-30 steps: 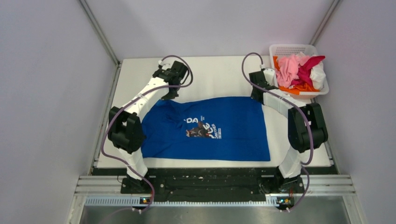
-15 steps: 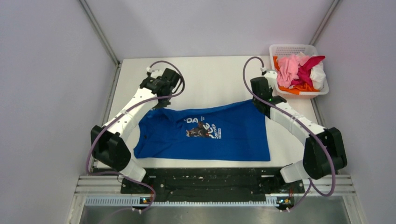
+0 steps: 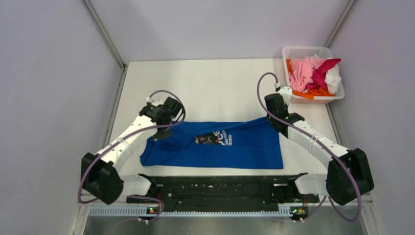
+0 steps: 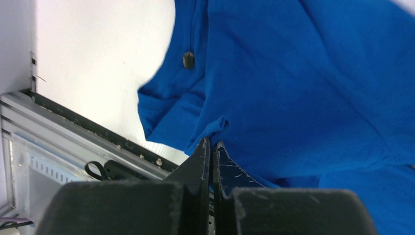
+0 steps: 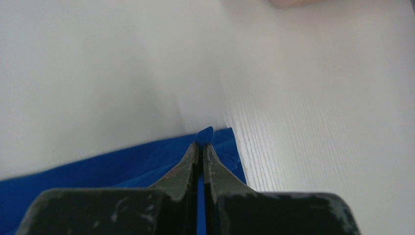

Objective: Fold and stack the t-shirts
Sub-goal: Fold the other side of the tshirt into a rectangle

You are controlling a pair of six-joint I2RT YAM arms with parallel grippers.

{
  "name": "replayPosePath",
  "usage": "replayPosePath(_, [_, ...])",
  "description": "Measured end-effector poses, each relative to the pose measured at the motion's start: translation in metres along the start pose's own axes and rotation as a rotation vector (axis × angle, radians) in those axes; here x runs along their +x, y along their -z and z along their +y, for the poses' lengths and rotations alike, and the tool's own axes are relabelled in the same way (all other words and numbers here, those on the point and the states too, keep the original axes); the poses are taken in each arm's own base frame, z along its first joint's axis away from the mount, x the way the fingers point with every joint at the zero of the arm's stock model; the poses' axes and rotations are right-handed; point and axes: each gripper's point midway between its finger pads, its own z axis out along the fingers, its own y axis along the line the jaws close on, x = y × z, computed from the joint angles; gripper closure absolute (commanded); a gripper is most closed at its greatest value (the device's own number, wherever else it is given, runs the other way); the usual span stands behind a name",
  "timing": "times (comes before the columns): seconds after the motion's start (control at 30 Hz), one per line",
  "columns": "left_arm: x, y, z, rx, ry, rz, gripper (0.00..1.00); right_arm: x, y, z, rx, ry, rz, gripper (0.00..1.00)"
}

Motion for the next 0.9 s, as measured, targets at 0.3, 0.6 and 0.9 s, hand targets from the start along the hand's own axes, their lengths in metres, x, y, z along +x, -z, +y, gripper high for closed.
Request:
replayPosePath(0.3, [0.065, -0.026, 0.005, -0.004, -0.038, 0.167, 0.58, 0.062, 0.011, -0.010, 0.026, 0.004, 0.091, 0.65])
replayPosePath(0.6, [0.077, 0.004, 0.010, 0.092, -0.007, 0.198, 0.23, 0.070, 0.039, -0.045, 0.148, -0.086, 0.111, 0.01])
replayPosePath(0.9, [0.036, 0.042, -0.041, 0.427, 0.052, 0.078, 0.01, 0.028, 0.060, 0.002, -0.149, -0.191, 0.020, 0.01])
